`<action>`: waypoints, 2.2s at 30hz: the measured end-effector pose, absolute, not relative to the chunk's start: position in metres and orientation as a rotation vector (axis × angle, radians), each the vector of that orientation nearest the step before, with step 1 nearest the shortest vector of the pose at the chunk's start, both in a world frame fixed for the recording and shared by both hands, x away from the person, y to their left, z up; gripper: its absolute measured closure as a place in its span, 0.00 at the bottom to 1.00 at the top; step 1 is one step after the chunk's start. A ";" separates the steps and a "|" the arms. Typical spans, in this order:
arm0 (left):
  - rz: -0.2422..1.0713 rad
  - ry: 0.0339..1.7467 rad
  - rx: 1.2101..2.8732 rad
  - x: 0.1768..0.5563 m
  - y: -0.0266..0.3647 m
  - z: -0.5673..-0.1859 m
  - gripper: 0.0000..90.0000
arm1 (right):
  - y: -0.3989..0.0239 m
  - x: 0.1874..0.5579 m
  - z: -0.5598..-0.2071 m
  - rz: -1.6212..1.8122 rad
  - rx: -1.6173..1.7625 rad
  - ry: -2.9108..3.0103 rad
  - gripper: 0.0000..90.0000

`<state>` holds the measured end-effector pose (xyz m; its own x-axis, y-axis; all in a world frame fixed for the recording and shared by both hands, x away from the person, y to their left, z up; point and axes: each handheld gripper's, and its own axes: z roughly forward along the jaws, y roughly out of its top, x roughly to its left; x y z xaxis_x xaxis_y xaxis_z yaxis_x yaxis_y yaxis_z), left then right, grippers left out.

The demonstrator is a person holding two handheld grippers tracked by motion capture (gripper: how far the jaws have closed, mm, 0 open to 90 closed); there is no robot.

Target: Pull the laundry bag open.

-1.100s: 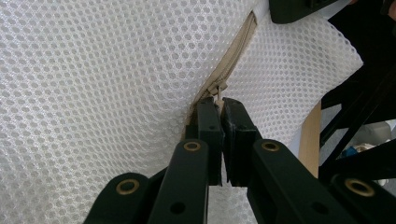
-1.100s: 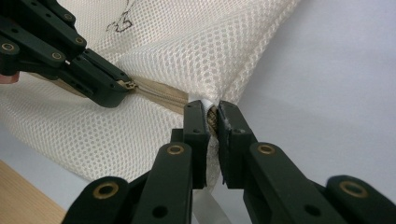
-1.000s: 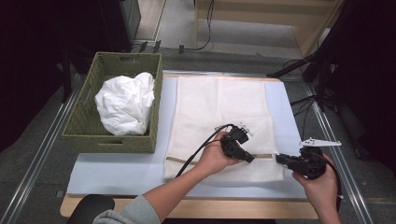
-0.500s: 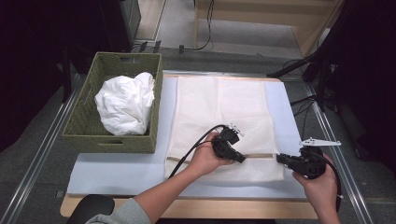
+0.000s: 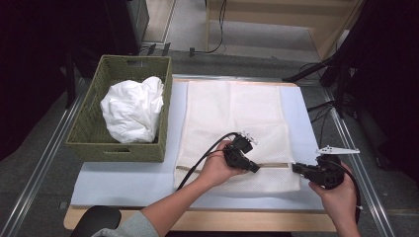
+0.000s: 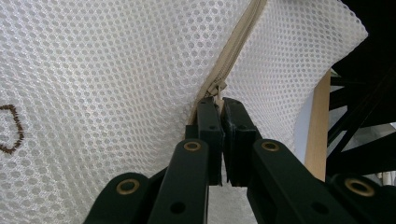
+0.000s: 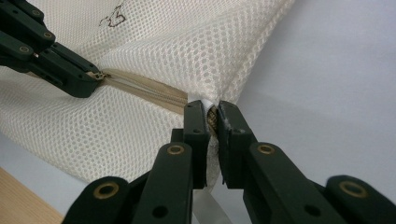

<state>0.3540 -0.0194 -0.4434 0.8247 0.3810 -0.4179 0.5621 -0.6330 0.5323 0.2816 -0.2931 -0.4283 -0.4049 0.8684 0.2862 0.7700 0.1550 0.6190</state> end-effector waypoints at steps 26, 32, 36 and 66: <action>-0.313 0.748 2.320 0.352 0.017 -0.442 0.98 | -0.293 0.283 -0.428 1.060 1.639 2.273 0.94; -0.317 0.750 2.319 0.351 0.017 -0.442 0.98 | -0.294 0.283 -0.430 1.056 1.637 2.275 0.93; -0.317 0.745 2.321 0.351 0.016 -0.443 0.98 | -0.294 0.283 -0.430 1.045 1.656 2.278 0.93; -0.342 0.803 2.318 0.352 0.053 -0.441 0.98 | -0.296 0.283 -0.428 1.011 1.659 2.272 0.94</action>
